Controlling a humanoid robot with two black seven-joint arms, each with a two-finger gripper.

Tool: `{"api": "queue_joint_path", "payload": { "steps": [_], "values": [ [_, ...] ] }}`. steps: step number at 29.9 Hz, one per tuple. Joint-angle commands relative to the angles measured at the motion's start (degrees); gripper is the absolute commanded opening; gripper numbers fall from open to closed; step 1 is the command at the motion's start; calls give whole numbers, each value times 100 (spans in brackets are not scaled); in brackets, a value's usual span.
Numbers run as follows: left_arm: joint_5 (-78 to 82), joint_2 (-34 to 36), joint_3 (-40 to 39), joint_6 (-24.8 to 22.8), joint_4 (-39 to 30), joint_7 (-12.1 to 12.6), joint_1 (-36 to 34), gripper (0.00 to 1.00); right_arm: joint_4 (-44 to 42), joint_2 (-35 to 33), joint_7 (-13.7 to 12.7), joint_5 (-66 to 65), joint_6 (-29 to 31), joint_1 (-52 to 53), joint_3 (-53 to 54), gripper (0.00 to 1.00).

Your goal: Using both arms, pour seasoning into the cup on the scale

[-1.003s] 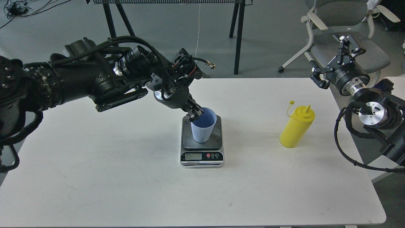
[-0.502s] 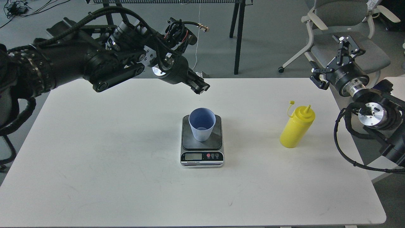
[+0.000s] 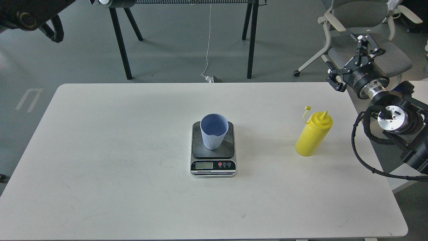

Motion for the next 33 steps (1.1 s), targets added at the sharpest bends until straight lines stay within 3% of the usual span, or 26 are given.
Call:
{"api": "queue_joint_path", "payload": {
  "steps": [1,2,3,4,13,21,26,33],
  "values": [
    [-1185,292,-311,0,375,-1,68,48,13,46,-23,0,9,16,-1,99],
    [-1510,371,-425,0,489,-1,104,65,39,46,-23,9,9,25,-1,99],
    [-1765,424,-505,0,604,-1,156,90,74,46,-31,9,26,60,8,99],
    [-2055,477,-584,0,735,-1,261,96,118,37,-49,9,35,112,8,99],
    [-3261,855,-1435,0,1483,-1,1070,99,189,46,-67,9,53,341,8,99],
    [-3499,873,-3598,0,1932,-1,1711,99,189,177,-14,9,79,350,104,99],
    [-3473,829,-3608,0,1941,-1,2195,99,189,256,-31,18,368,175,763,99],
    [-3464,776,-3608,0,1932,-1,2600,100,92,327,-49,53,1046,78,843,99]
  ]
}}
